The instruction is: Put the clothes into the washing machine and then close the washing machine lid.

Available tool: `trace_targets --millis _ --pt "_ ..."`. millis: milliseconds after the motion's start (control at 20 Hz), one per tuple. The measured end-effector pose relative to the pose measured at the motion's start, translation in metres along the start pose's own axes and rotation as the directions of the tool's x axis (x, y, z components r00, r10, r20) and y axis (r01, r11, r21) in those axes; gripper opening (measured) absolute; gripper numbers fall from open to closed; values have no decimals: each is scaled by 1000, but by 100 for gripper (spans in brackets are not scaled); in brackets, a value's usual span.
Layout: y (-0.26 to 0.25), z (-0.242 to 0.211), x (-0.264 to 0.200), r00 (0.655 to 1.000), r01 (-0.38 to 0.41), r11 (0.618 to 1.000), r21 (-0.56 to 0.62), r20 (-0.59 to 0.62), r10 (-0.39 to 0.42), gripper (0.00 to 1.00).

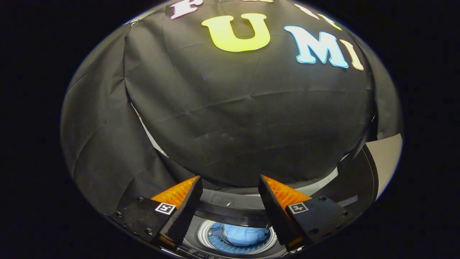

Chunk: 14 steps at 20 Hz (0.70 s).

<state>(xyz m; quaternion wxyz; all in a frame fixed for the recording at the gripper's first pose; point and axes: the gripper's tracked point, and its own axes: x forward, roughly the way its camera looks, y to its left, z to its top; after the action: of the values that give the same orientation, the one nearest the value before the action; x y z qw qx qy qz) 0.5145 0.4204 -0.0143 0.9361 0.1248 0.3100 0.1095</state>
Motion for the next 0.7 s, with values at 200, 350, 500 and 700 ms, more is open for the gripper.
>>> trace_targets --millis 200,350,500,700 --pt "13 -19 -27 998 1 1000 -15 55 0 98" --pt "15 -26 -35 990 -8 999 -44 137 14 98" --pt "18 -32 -43 981 -8 998 -59 191 19 97" --pt "19 -41 -48 976 -5 998 -70 216 20 97"
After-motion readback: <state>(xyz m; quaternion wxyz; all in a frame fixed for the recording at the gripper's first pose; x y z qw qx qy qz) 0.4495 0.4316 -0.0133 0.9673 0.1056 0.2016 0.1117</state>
